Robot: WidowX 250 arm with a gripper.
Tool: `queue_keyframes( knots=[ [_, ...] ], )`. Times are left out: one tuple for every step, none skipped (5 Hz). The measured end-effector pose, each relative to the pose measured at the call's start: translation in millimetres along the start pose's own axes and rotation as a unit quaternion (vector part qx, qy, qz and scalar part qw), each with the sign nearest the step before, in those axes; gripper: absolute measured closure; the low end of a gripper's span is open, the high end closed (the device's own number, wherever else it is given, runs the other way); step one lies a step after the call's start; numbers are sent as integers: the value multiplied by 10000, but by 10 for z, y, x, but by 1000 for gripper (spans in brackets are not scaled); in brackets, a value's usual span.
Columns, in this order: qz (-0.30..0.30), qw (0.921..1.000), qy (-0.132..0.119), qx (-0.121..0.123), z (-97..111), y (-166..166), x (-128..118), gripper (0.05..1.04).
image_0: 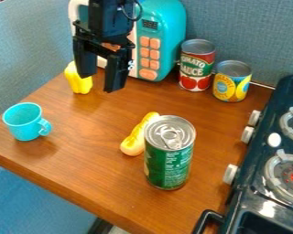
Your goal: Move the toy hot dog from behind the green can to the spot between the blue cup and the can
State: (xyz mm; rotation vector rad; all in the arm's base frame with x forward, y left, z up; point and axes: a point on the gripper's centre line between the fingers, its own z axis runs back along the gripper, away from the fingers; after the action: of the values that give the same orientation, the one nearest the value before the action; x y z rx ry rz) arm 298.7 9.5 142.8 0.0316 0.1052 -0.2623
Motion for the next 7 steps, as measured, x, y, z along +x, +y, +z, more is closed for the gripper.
queue_keyframes(
  knots=[
    [12,9997,229,-63,-129,-3,-7,83],
    [445,9987,242,104,-334,18,190,83],
    [515,9985,165,121,-550,-27,357,83],
    [585,9979,251,131,-603,-3,437,83],
    [663,9971,363,116,-699,4,483,83],
    [820,9960,344,108,-721,8,529,83],
    [844,9964,115,-48,-724,-35,606,83]
  ],
)
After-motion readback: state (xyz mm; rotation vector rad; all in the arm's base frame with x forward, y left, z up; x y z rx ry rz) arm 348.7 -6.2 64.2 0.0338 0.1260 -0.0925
